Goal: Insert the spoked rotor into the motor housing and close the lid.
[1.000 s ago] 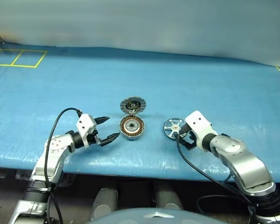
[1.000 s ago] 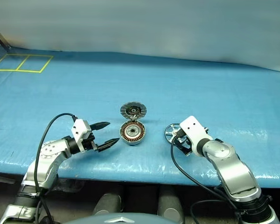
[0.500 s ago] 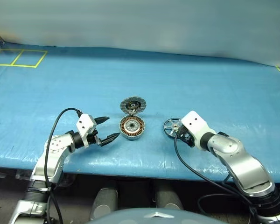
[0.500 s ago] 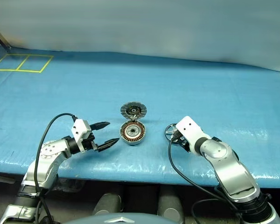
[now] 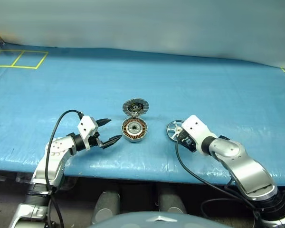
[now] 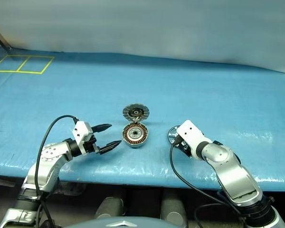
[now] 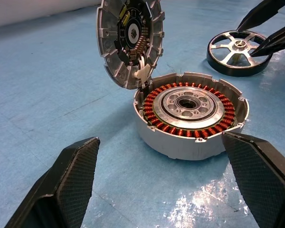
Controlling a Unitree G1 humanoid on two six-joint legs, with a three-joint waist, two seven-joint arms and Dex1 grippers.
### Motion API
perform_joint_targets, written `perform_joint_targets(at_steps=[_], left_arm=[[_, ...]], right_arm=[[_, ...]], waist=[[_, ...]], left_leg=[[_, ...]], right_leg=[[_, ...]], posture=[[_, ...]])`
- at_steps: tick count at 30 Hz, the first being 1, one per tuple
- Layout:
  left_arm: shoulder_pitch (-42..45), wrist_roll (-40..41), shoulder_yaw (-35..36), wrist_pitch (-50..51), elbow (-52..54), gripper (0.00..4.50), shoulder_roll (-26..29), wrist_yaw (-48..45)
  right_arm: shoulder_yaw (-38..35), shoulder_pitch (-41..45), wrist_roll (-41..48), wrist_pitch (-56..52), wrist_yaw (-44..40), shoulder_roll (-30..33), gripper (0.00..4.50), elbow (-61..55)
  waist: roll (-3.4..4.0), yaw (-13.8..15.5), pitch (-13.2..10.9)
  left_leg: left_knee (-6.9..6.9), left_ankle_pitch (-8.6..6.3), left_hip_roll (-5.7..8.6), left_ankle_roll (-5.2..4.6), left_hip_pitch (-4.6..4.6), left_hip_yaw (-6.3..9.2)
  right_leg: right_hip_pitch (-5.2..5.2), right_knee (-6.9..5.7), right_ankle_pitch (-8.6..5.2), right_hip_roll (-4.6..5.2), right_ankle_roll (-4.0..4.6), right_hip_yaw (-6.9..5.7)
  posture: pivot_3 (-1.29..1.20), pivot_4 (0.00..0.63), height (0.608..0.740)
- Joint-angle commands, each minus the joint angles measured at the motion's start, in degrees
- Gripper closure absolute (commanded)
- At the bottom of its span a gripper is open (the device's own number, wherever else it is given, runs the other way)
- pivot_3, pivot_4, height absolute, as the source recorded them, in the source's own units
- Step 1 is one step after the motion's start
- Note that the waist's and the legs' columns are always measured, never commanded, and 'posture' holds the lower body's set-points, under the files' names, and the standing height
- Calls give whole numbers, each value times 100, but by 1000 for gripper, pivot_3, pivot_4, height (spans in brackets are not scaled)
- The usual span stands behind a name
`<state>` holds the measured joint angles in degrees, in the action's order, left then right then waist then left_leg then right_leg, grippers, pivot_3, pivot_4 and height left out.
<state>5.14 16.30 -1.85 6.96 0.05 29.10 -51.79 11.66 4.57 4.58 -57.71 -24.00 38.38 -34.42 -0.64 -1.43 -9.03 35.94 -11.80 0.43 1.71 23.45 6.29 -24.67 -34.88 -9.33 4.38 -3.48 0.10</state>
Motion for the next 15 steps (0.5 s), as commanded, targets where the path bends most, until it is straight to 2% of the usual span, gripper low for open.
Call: perform_joint_targets(at_steps=[1, 4, 8, 15], left_arm=[[4, -28, 24, -112, 32, 0, -1, 26], [-1, -22, 30, -111, 38, 0, 2, 39], [-11, -7, 36, -102, 53, 0, 12, 44], [2, 57, 58, -65, 72, 0, 38, -13]], right_arm=[[-3, -36, -50, 56, -30, 52, 1512, -10], [12, -99, -45, 64, -32, 33, 2080, 92], [-30, -116, -66, 47, 53, -39, 3350, 175], [-425, -210, 221, 266, -30, -331, 3440, 94]], waist=[[0, 0, 0], [0, 2, 0], [-5, 3, 3], [-5, 1, 3]], left_leg=[[0, 0, 0, 0, 0, 0], [0, 0, 0, 0, -1, 0], [1, 0, 0, 0, -5, 0], [6, 0, -1, 0, -8, 0]], right_leg=[[0, 0, 0, 0, 0, 0], [1, 0, 0, 0, 0, 0], [6, 0, 0, 0, 0, 0], [9, 0, 0, -1, 0, 0]], posture=[[0, 150, 740], [0, 150, 740], [0, 150, 740], [0, 150, 740]])
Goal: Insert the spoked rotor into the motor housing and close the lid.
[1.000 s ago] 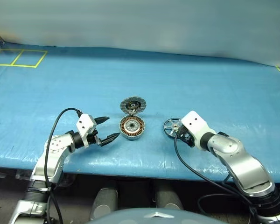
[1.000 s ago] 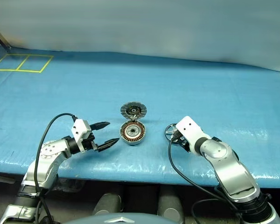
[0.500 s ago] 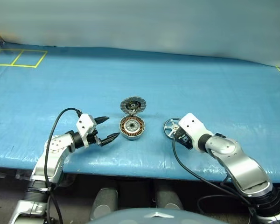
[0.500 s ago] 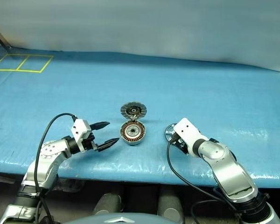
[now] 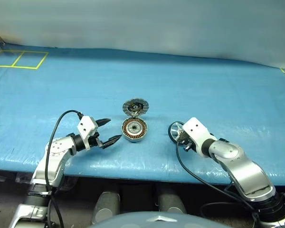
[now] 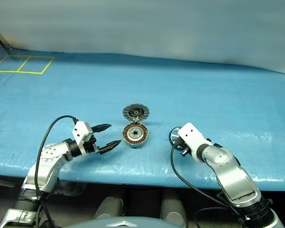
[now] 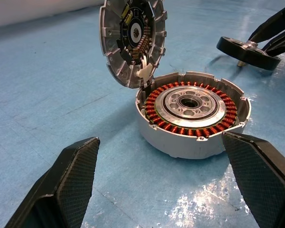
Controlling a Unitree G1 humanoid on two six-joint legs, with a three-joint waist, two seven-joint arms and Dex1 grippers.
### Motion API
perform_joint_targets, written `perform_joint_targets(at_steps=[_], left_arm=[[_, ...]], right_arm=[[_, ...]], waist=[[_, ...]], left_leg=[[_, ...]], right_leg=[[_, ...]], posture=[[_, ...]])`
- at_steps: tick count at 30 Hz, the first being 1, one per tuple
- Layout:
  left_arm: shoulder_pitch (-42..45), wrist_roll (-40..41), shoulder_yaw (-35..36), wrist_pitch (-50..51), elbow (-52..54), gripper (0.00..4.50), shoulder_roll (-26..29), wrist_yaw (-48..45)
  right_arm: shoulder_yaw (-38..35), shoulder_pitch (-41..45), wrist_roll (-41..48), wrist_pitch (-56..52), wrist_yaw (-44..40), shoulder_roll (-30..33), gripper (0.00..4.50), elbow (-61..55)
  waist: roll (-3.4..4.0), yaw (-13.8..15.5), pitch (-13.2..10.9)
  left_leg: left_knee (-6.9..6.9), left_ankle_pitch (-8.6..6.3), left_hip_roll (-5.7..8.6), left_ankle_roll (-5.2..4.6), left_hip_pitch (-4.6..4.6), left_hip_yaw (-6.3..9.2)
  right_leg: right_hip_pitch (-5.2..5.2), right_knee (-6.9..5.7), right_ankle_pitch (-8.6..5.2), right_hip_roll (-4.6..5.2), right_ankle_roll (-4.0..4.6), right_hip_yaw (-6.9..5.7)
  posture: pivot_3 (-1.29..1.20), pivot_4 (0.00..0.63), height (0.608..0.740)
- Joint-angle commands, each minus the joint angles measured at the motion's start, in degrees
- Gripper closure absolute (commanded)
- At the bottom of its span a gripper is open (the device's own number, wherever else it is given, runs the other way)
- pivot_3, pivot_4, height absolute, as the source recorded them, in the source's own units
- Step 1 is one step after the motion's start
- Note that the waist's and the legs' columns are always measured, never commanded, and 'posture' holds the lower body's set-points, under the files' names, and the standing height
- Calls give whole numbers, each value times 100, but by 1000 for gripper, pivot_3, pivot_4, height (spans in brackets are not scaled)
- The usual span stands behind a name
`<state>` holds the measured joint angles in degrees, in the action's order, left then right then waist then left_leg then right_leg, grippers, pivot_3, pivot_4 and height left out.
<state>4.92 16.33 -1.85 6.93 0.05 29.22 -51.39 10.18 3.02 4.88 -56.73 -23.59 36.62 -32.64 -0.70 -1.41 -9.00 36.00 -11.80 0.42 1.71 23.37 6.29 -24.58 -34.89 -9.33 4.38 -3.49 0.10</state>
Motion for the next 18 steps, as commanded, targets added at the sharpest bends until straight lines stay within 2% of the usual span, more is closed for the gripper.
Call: perform_joint_targets(at_steps=[1, 6, 18], left_arm=[[30, 67, 60, -59, 71, 0, 29, -67], [77, 154, 63, -8, 43, 0, 18, -181], [130, 149, 42, 34, 27, 0, 9, -279]], right_arm=[[-371, -76, 266, 237, -123, -214, 3440, -125], [-731, -78, 820, 572, -361, -700, 3440, -407], [-139, 259, 1004, 825, -266, -1278, 3440, -299]], waist=[[1, -2, -1], [5, -7, -3], [6, -16, -4]], left_leg=[[0, 0, 0, 0, 0, 0], [-4, 0, 0, 0, 2, 1], [-3, 0, 0, 0, 1, 2]], right_leg=[[0, 0, 0, 0, 0, 0], [-3, -2, 0, -1, -1, 0], [-4, -4, 0, -1, 0, 0]], posture=[[0, 150, 740], [0, 150, 740], [0, 150, 740]])
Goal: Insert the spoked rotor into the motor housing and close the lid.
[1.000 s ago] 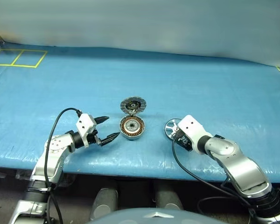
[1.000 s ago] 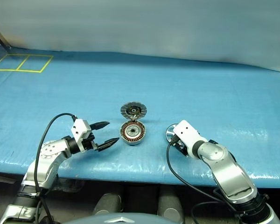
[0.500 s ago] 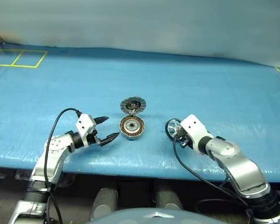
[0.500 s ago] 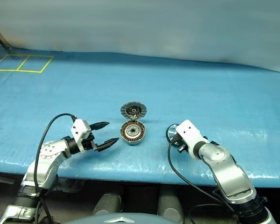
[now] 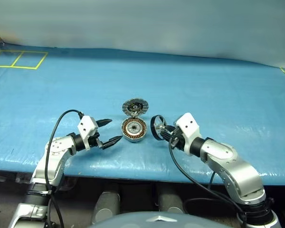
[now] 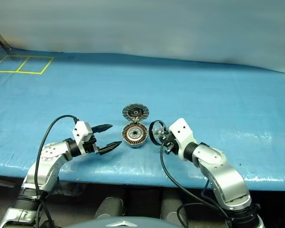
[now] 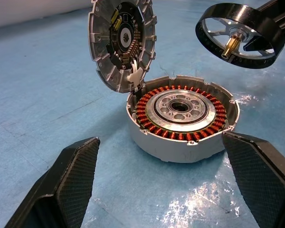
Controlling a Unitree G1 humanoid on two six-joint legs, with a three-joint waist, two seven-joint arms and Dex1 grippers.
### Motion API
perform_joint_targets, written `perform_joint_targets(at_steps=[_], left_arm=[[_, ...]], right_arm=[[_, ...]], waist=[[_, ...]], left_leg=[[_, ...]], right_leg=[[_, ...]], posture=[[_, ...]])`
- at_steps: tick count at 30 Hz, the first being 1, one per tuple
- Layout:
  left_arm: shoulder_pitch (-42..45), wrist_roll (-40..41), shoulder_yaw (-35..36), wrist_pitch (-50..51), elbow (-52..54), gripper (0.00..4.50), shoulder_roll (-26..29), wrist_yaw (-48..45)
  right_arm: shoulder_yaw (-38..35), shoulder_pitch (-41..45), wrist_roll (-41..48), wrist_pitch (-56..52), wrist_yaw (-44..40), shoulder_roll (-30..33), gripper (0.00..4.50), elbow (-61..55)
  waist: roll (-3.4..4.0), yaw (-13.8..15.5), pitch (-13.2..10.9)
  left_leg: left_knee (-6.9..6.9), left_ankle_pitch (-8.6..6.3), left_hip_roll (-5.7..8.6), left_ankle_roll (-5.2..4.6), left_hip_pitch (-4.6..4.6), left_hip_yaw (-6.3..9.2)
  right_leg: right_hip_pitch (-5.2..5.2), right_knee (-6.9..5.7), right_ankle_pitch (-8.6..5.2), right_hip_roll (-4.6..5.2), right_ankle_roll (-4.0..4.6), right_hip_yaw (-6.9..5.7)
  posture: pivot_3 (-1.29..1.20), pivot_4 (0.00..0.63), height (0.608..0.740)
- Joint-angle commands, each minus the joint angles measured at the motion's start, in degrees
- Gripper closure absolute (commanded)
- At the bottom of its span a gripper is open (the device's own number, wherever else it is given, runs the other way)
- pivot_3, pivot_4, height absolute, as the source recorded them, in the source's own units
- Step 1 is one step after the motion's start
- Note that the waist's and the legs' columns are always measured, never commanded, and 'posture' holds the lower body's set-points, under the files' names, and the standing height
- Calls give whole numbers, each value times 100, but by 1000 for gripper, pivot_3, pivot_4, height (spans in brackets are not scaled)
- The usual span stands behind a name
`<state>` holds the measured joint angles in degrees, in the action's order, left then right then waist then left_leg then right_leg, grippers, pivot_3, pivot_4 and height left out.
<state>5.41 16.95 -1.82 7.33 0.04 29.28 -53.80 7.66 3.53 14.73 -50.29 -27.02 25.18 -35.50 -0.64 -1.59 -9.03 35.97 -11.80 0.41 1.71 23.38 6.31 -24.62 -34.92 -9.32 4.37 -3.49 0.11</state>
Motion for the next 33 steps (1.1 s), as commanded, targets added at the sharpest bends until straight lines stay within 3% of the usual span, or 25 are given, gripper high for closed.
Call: perform_joint_targets(at_steps=[1, 15, 33], left_arm=[[86, 85, 36, -8, 18, 0, 1, -45], [74, 31, 31, -54, 28, 0, -6, -12], [19, 0, 19, -59, 53, 0, -47, 74]], right_arm=[[178, 268, -14, 218, 93, -177, 3440, 60], [1097, 967, -240, 538, 88, -631, 3440, 783], [1474, 1348, -676, 750, -209, -284, 3440, 1024]], waist=[[0, 1, 0], [1, -13, 0], [1, -51, 0]], left_leg=[[0, 0, 0, 0, 0, 0], [-1, 0, 1, 0, 0, 2], [-1, 1, 1, 0, -3, 2]], right_leg=[[0, -1, 0, 0, 0, 0], [0, -3, 1, 0, 0, 0], [1, -6, 1, -1, 0, 0]], posture=[[0, 150, 740], [0, 150, 740], [0, 150, 740]])
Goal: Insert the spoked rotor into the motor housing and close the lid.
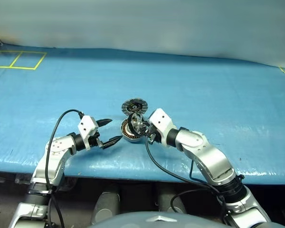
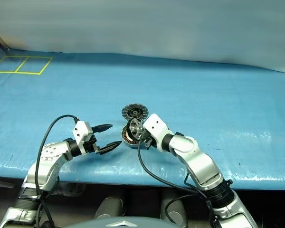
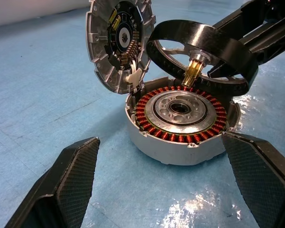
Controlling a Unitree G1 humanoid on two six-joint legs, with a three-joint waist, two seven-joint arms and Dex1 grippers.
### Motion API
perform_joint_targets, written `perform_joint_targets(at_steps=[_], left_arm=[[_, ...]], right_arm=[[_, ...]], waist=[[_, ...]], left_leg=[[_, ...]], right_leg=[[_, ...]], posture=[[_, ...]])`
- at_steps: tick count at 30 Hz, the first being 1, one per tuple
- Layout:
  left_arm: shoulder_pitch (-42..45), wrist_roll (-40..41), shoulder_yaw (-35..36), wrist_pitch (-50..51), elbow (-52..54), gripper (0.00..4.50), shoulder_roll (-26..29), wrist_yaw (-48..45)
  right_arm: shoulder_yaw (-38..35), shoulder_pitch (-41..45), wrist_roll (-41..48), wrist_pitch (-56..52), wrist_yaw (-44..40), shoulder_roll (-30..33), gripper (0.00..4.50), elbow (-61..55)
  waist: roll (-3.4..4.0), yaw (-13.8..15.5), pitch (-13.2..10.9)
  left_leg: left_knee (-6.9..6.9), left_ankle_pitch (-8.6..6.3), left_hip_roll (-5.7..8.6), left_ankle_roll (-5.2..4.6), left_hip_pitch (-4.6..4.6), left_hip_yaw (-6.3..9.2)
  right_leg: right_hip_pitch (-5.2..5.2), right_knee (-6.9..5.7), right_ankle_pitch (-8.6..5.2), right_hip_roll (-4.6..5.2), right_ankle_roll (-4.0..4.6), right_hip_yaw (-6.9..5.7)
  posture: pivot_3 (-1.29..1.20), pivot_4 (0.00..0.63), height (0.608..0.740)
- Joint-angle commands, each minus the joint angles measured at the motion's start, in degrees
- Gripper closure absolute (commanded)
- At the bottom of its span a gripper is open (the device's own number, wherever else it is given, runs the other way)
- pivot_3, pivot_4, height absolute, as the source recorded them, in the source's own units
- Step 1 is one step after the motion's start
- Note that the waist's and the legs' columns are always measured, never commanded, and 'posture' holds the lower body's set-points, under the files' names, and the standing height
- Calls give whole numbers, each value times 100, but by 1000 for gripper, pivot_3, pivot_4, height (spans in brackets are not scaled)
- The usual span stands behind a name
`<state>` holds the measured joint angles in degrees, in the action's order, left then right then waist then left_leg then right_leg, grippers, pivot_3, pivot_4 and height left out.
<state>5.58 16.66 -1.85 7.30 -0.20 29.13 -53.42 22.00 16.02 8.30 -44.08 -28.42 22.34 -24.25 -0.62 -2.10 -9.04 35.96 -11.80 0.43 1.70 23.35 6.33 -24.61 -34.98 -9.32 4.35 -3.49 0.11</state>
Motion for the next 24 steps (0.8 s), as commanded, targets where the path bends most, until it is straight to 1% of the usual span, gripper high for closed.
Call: perform_joint_targets(at_steps=[1, 9, 11, 12, 14, 15, 19, 20, 24], left_arm=[[-5, 28, 25, -59, 80, 0, -30, 42], [-63, 42, 35, -58, 109, 0, -11, 78], [-72, 44, 35, -55, 118, 0, -7, 83], [-78, 43, 36, -56, 120, 0, -4, 86], [-84, 43, 40, -56, 124, 0, -2, 89], [-87, 42, 42, -56, 126, 0, 0, 91], [-98, 43, 46, -56, 131, 0, 2, 96], [-101, 45, 48, -55, 131, 0, 2, 96], [-98, 51, 52, -54, 124, 0, 4, 90]], right_arm=[[64, 111, -57, 112, -82, 7, 3440, -90], [172, 147, -230, 138, -85, -17, 3440, 73], [181, 147, -253, 143, -93, -26, 2757, 86], [196, 147, -266, 141, -104, -25, 2541, 93], [228, 154, -322, 125, -81, -22, 1923, 124], [242, 160, -359, 121, -58, -21, 1515, 145], [231, 165, -388, 146, -68, -45, 196, 133], [223, 166, -384, 151, -74, -51, 31, 113], [135, 165, -330, 158, -52, -124, 31, 45]], waist=[[0, 0, 0], [0, -1, 0], [0, 0, 0], [0, 0, 0], [0, 1, 0], [0, 1, 0], [0, 0, 1], [0, -1, 1], [0, 0, 1]], left_leg=[[0, 0, 0, 0, 0, 0], [0, 0, 0, 0, -6, 0], [0, 0, 0, 0, -9, 0], [0, 0, -1, 0, -9, 0], [0, 0, 0, 0, -9, -1], [0, 0, 0, 0, -9, -1], [-1, 0, 0, 0, -10, 0], [-1, 0, 0, 0, -10, -1], [-1, 0, 0, 0, -10, -1]], right_leg=[[0, 0, 0, 0, 0, 0], [3, -2, 0, 0, 0, 0], [6, -3, 0, 0, 0, 0], [6, -3, 0, 0, 0, 0], [6, -3, 0, 0, 0, 1], [6, -3, 0, 0, 0, 1], [6, -3, 0, 0, 0, 1], [6, -3, 0, 0, 0, 1], [6, -3, 0, 0, 0, 1]], posture=[[0, 150, 740], [0, 150, 740], [0, 150, 740], [0, 150, 740], [0, 150, 740], [0, 150, 740], [0, 150, 740], [0, 150, 740], [0, 150, 740]])
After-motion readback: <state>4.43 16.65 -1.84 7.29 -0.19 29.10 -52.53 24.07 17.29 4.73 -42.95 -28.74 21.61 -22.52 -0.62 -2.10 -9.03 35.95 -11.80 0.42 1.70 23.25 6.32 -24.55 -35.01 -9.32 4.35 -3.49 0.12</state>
